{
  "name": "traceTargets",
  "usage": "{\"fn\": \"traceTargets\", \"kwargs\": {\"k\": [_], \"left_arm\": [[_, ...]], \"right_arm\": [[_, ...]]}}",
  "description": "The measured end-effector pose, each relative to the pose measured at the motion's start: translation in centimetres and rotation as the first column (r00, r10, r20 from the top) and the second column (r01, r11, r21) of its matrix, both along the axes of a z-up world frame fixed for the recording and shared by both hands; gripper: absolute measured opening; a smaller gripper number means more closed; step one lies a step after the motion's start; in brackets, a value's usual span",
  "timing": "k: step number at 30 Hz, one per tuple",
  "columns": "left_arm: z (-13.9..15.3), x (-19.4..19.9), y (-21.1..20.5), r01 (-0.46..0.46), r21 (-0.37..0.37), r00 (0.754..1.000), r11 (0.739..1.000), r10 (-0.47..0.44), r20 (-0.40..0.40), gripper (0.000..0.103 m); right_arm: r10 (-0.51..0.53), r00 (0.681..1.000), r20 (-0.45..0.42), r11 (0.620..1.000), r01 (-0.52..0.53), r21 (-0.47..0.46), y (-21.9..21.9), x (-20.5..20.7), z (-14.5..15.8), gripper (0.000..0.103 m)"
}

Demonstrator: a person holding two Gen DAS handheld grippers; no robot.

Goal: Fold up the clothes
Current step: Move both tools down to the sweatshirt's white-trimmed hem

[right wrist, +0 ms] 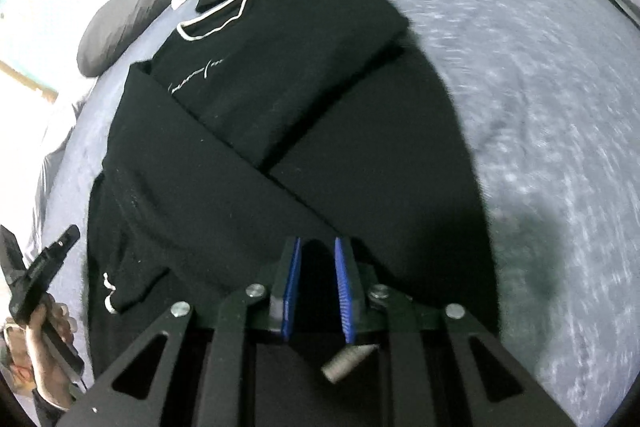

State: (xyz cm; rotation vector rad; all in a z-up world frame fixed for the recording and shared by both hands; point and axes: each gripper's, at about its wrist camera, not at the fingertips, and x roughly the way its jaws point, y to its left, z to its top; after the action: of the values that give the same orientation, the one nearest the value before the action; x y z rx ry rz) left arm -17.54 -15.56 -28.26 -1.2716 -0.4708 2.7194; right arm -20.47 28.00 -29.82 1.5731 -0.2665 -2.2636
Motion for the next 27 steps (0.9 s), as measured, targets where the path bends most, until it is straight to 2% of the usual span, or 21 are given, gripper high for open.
{"fn": "traceTargets", "kwargs": {"k": [5, 6, 11, 13, 15, 22, 27], "left_arm": [[1.2, 1.5, -0.7, 0.015, 0.034, 1.000, 0.999, -0.016, 0.025, 0.028], [1.4, 2.0, -1.0, 0.020, 0.054, 0.999, 0.998, -0.022, 0.044, 0.031], [1.9, 4.5, -1.7, 0.048, 0.064, 0.990, 0.997, -0.056, 0.133, 0.038], [1.9, 5.5, -1.5, 0.082, 0.058, 0.981, 0.995, -0.091, 0.171, 0.038], [2.0, 6.7, -1.3, 0.117, 0.053, 0.970, 0.992, -0.125, 0.206, 0.038], [0.9, 10.4, -1.0, 0.166, 0.088, 0.928, 0.982, -0.185, 0.323, 0.038], [0.7, 12.8, -0.5, 0.184, 0.100, 0.908, 0.978, -0.209, 0.363, 0.038]], "right_arm": [[-0.022, 1.000, -0.010, 1.000, 0.022, 0.000, 2.6, 1.4, 1.6, 0.016], [-0.026, 1.000, -0.010, 1.000, 0.026, -0.002, 3.1, 1.7, 1.9, 0.020], [-0.032, 0.999, 0.001, 0.999, 0.032, 0.021, 5.5, 3.1, 3.3, 0.021], [-0.016, 1.000, 0.024, 0.999, 0.016, 0.029, 6.2, 3.9, 3.6, 0.023], [0.002, 0.999, 0.047, 0.999, -0.004, 0.044, 6.9, 4.8, 3.7, 0.032], [0.026, 0.989, 0.146, 0.996, -0.038, 0.083, 9.7, 8.7, 3.0, 0.034], [0.038, 0.981, 0.191, 0.997, -0.052, 0.065, 10.9, 11.1, 2.5, 0.036]]}}
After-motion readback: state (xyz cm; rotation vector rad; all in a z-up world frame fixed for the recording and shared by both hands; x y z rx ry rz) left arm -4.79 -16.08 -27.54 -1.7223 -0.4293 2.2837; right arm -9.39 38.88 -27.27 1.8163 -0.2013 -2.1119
